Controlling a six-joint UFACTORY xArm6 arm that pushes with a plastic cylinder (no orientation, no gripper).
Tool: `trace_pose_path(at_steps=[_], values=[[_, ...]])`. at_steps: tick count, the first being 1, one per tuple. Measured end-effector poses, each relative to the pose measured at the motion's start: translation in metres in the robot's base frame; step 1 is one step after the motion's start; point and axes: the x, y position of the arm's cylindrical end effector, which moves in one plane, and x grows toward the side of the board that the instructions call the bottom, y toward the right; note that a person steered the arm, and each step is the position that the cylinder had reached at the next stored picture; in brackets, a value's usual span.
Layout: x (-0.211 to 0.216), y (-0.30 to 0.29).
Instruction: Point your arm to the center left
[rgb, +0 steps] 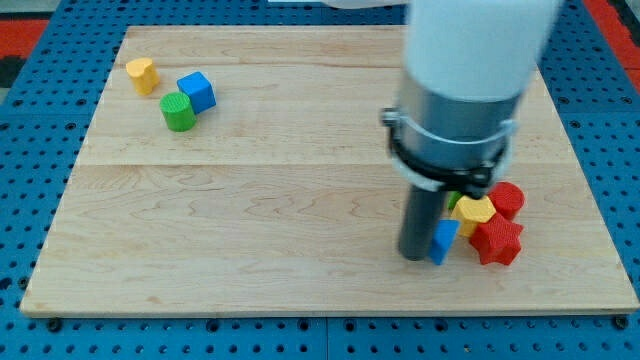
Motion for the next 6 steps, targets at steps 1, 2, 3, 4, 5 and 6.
trace_pose_path(at_steps=[1,2,3,4,5,6], values=[[0.004,-0.005],[0.010,-0.115],[-0.045,-0.226],[-0.094,-0.337],[-0.165,-0.376],[-0.203,-0.363]])
